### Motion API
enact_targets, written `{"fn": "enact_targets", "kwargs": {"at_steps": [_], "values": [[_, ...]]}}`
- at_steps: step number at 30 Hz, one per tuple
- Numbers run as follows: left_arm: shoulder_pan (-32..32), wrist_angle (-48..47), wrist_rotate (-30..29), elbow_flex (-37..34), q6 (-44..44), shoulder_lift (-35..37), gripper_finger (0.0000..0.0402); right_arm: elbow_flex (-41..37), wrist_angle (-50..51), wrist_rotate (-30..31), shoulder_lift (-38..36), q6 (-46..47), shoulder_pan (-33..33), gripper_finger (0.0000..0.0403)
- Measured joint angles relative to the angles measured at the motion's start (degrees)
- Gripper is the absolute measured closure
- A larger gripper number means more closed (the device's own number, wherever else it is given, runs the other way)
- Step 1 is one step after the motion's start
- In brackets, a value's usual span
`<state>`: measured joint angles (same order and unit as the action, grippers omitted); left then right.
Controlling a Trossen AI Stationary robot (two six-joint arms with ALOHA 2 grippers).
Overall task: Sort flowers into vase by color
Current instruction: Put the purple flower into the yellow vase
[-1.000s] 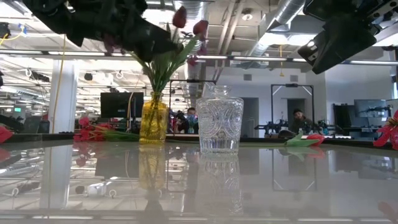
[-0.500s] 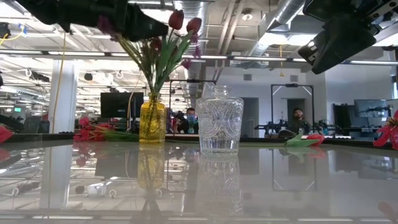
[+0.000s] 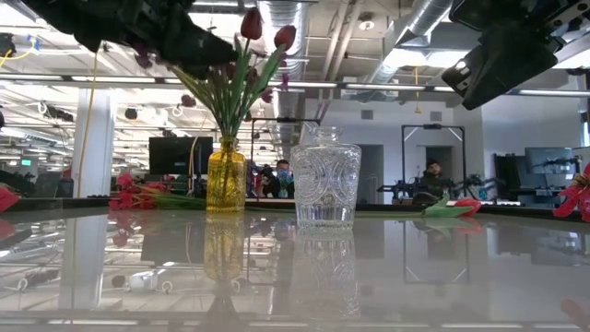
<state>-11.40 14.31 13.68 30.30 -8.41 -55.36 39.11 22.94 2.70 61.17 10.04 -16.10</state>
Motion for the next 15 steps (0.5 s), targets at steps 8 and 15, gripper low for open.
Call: {"fn": "enact_targets", "kwargs": {"at_steps": [8, 15], "values": [[-0.07, -1.61, 8.73, 0.0, -3.69, -0.23, 0.0368, 0.0, -0.05, -0.05, -0.02, 0.94, 0.0, 0.0376], [-0.07, -5.82, 11.16, -0.64, -3.43, -0.23, 0.0398, 0.0, -0.1, -0.07, 0.0, 1.53, 0.0, 0.0376]]}}
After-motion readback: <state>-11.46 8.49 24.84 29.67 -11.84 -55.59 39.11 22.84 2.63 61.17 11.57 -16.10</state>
